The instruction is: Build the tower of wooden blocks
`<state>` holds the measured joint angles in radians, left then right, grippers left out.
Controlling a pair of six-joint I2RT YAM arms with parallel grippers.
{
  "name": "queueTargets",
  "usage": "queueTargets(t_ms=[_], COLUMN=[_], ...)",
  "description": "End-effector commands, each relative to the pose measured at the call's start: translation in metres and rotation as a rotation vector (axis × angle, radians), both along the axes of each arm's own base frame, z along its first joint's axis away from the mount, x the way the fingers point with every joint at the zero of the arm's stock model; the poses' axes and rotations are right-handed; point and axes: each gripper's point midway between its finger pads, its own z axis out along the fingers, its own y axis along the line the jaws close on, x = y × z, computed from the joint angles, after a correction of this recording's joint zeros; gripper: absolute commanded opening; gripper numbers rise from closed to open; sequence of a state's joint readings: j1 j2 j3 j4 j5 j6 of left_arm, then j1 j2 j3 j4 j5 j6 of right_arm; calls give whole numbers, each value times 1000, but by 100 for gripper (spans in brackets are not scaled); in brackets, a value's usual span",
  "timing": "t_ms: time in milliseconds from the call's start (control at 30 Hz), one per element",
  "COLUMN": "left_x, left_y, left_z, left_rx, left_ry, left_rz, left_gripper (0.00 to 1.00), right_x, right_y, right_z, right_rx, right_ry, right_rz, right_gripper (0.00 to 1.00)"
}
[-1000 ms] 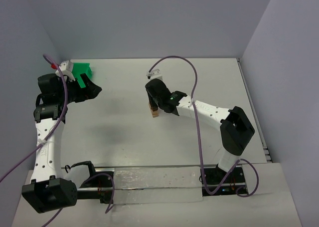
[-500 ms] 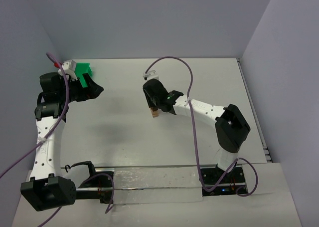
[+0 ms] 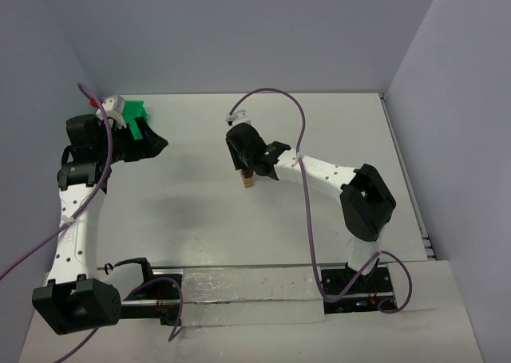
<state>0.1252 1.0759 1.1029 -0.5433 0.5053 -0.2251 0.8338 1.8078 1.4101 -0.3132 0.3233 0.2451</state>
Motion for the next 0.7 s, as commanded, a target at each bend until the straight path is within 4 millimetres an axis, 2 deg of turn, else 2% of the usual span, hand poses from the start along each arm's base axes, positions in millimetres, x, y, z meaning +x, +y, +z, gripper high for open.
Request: queueTargets(t_ms=[0, 667], left_x=[4, 5], left_y=[-6, -8], left_z=[25, 26], left_rx=[6, 6], left_ry=[-69, -69], left_rz=[-40, -49], left_gripper=[99, 99], right_x=[13, 16], right_y=[2, -3], right_z=[17, 15], right_rx=[37, 37], right_ry=[-25, -18], right_rz=[-20, -26], right_gripper=[4, 4])
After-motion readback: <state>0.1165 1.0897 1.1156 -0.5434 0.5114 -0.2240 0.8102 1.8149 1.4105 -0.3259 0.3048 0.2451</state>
